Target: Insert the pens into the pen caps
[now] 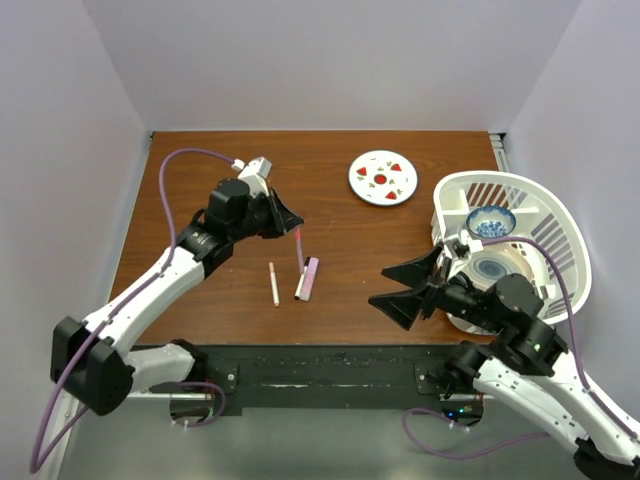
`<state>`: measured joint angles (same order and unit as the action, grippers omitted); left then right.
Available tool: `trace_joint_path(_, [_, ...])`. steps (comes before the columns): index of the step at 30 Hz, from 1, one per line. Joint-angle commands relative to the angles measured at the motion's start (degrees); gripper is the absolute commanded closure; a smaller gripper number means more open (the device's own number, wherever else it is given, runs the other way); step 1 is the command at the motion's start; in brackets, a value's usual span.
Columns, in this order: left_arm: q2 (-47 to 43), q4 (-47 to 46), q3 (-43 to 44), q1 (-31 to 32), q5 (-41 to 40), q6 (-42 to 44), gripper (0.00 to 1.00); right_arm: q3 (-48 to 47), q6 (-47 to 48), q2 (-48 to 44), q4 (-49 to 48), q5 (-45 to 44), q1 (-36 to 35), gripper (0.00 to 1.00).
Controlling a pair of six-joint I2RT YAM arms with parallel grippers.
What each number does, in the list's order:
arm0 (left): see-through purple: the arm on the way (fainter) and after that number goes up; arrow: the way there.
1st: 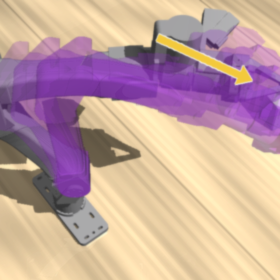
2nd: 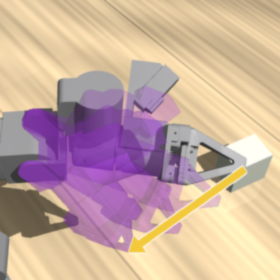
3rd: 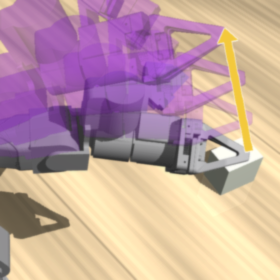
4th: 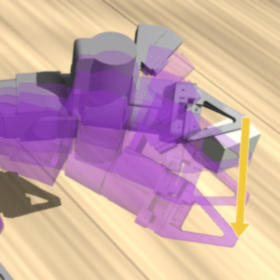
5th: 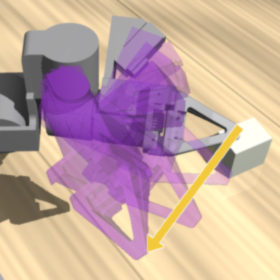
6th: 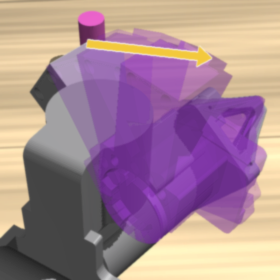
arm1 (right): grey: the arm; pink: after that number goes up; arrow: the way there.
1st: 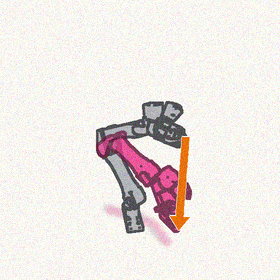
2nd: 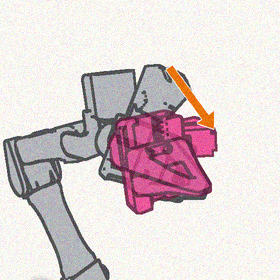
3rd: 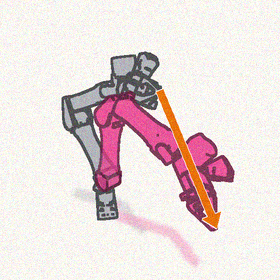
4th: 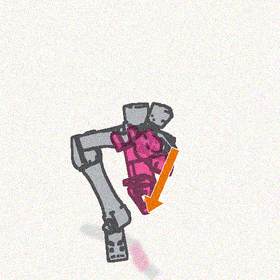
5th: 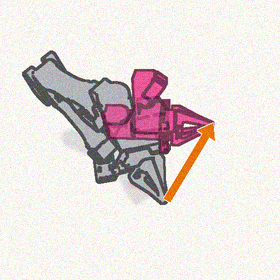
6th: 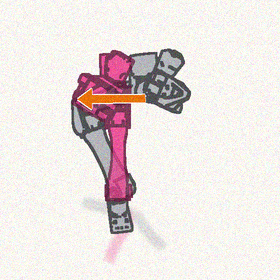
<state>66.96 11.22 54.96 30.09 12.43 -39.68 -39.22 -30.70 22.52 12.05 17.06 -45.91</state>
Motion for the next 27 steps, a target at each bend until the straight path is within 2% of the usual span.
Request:
trace_joint_path(1, [4.31, 0.65, -3.17, -2.14, -1.52, 4.0, 1.0, -2.17, -0.24, -0.73, 6.22, -3.52, 0.03, 0.04])
trace_joint_path(5, [9.14, -0.85, -5.39, -2.57, -5.92, 4.26, 1.0, -3.32, -0.85, 0.41, 6.76, -3.52, 0.03, 0.02])
trace_joint_path(11, [16.61, -1.91, -5.92, -2.84, -5.48, 4.88, 1.0, -3.4, -1.12, 0.07, 7.11, -4.75, 0.03, 0.01])
trace_joint_path(20, [21.98, -2.53, -6.01, -2.84, -6.45, 4.7, 0.98, -4.81, -1.91, -0.02, 9.47, -8.0, 0.03, 0.01])
trace_joint_path(23, [21.99, -0.78, -5.13, -2.84, -6.36, 4.88, 0.77, -6.21, -2.61, 0.33, 11.41, -9.41, 0.03, 0.01])
trace_joint_path(24, [21.64, -0.07, -4.78, -2.84, -6.45, 5.05, 0.65, -6.57, -2.79, 0.33, 12.2, -9.76, 0.03, 0.01])
trace_joint_path(26, [19.45, 2.21, -3.55, -2.84, -7.15, 5.58, 0.52, -7.53, -3.49, 0.15, 12.9, -10.29, 0.03, 0.01])
trace_joint_path(27, [18.22, 2.83, -3.28, -2.93, -7.24, 6.19, 0.49, -7.88, -3.67, -0.11, 13.34, -10.73, 0.03, 0.01])
